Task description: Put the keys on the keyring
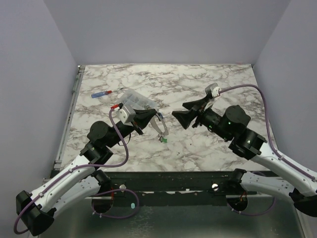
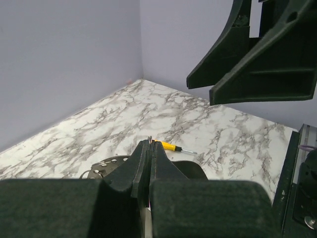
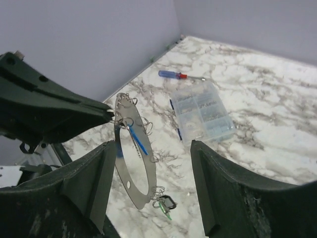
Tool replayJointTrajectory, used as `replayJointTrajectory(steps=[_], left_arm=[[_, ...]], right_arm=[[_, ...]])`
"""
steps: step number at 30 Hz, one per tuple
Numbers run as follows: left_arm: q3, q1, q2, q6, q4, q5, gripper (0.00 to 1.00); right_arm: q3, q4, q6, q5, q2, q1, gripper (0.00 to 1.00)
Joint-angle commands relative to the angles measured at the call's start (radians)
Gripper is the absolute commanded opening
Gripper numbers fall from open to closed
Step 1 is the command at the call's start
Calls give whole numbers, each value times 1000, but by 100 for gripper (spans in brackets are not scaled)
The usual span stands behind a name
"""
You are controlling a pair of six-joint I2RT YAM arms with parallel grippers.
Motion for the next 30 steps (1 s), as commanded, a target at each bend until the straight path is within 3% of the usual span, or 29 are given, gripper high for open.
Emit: replayJointTrajectory(steps=[1,4,13,23,30], left_arm=[[4,4,-1,14,61,74,0],[7,4,11,14,64,125,0],[21,5,58,-1,79,311,0],[18,5,66,-19,105,386,0],[19,4,71,-24,111,414,0]], right_arm=[[-189,308,-277,-166,-110,-2,70],[-273,378,-374,-262,-127,-2,70],[-314,457,-463,-488,-135,-2,63],[-274,323,-556,-537,-121,-2,59],[-270,328,-611,-508,-97,-2,54]])
